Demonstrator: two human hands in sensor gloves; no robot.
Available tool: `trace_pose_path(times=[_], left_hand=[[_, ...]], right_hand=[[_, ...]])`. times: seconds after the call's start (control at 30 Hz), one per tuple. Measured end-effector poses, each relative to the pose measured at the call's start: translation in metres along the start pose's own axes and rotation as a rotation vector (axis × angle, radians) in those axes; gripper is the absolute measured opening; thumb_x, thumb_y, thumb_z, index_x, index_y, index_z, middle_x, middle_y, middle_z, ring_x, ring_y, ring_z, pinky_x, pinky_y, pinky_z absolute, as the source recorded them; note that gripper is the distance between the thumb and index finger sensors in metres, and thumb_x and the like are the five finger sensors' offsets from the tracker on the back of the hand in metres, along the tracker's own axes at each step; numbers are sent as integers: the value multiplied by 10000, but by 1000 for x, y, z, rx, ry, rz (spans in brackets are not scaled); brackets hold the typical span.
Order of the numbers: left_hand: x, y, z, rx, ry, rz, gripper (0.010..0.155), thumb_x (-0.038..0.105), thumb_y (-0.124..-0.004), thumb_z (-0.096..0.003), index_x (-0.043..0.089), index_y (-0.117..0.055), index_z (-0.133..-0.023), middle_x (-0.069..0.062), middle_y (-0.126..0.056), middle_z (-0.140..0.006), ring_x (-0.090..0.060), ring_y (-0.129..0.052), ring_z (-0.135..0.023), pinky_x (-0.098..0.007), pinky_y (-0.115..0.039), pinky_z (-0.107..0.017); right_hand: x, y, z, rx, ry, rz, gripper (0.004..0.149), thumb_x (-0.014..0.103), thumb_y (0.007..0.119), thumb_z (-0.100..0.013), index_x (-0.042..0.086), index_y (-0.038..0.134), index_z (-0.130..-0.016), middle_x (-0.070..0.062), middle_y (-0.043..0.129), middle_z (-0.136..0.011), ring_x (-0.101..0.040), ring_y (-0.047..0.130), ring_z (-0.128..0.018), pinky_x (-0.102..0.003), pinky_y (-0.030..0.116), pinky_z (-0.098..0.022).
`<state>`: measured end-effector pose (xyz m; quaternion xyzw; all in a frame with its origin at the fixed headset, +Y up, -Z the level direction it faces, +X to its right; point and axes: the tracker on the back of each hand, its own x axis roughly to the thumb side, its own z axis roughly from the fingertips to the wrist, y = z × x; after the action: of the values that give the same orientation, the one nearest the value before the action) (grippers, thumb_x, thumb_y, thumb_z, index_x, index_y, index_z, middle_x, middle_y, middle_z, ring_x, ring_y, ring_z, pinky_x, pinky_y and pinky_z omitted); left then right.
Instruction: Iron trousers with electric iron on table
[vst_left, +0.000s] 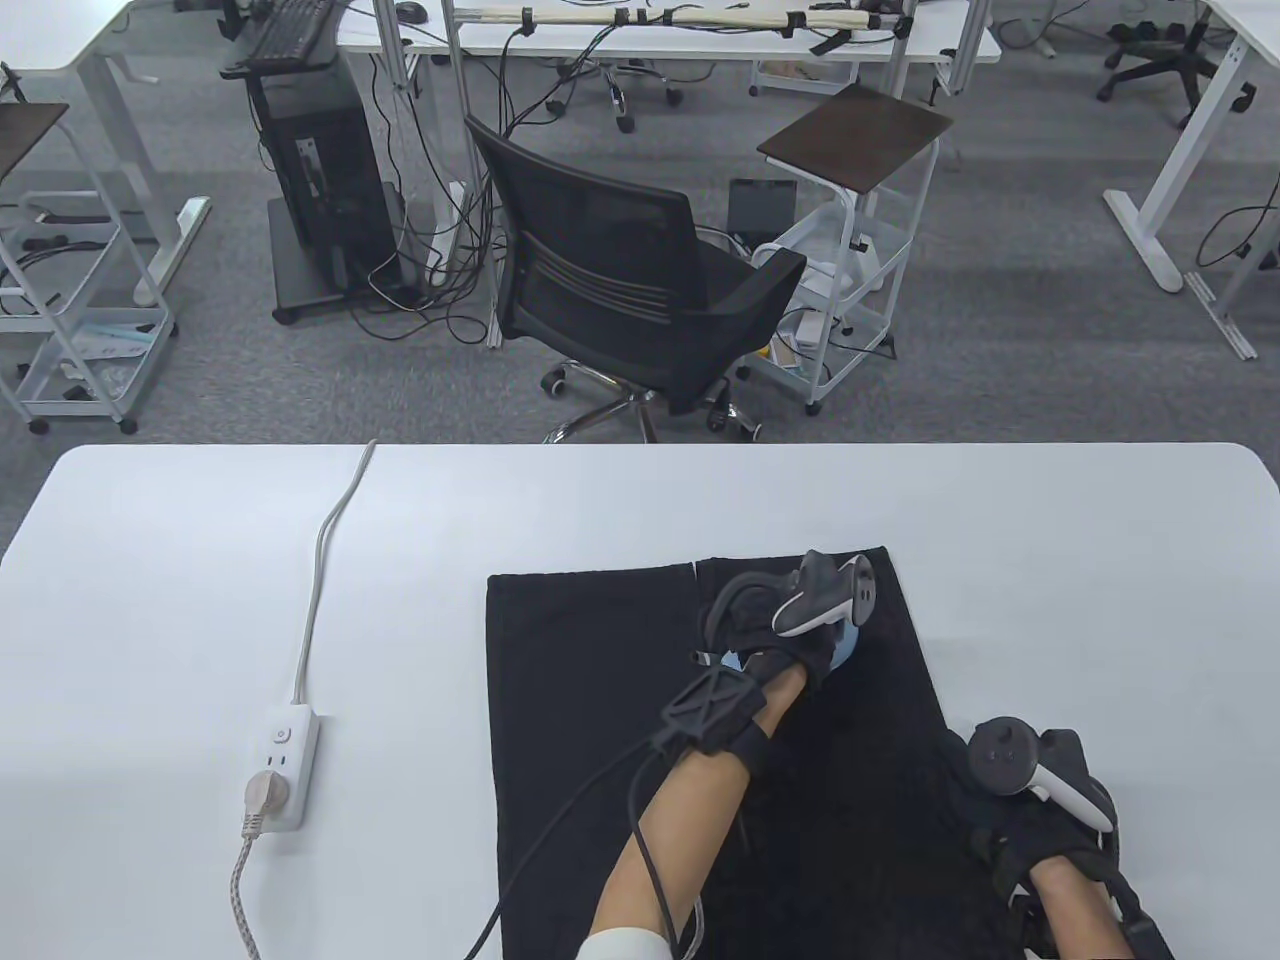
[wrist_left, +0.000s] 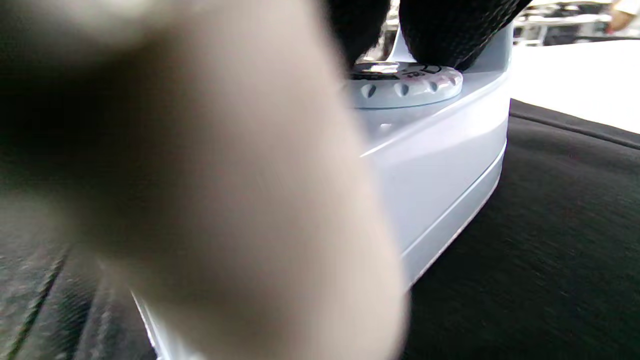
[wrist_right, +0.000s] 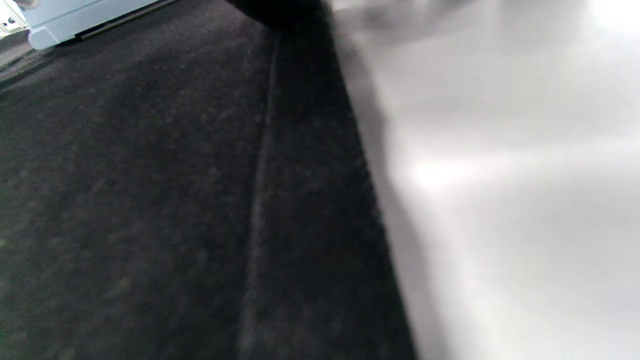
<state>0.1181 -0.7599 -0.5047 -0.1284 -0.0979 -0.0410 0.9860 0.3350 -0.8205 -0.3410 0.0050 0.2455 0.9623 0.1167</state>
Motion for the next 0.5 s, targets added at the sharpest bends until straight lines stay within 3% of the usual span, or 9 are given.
trace_pose_path(times=[0.27,0.5], left_hand=[[7,-7,20,-3,-48,-24,480,530,-748,-632,145,-682,-910,73,-905,-535,-123,-983,-431,-522,-823,-582],[36,-18,65,5,-153,-58,478,526,-746,-631,142,-681,-907,71,-903,-534,-124,-983,-428,-527,-825,-577]], right_hand=[[2,-1,-1,5,13,-9,597,275,559,-656,214,233,-1153,-303,79,-1169,-619,125,-1006,-818,311,-618],[1,-3,-1,2,10,-23,592,269,558,-654,218,243,-1153,-297,80,-1171,-611,121,-1009,-815,305,-620]])
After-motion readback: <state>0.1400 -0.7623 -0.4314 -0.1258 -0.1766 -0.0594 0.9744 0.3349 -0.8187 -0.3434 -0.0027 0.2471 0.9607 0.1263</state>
